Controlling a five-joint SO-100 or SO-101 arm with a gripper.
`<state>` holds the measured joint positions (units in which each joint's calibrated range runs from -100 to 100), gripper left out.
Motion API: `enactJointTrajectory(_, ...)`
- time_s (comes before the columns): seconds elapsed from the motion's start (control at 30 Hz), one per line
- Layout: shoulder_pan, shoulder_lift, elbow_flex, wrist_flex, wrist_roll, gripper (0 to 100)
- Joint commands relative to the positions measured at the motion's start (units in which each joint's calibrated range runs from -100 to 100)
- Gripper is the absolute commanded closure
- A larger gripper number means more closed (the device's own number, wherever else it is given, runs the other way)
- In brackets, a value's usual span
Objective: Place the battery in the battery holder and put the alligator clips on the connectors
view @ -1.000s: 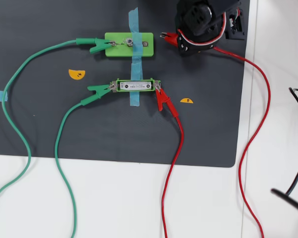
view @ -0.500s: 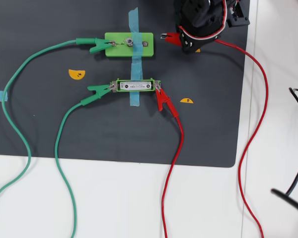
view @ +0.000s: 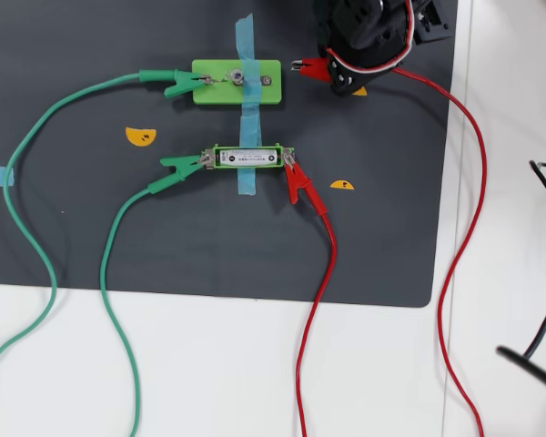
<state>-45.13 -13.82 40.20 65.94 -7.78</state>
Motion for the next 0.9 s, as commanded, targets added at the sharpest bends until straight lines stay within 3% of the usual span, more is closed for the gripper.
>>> enactJointTrajectory(0.0, 0.66, -0.77, -0.2, 0.37, 0.3, 99)
enactJointTrajectory(0.4, 5.7, 3.91, -0.12, -0.32, 0.3, 99)
enactJointTrajectory(0.87, 2.78, 4.76, -0.29, -0.49, 0.25, 99)
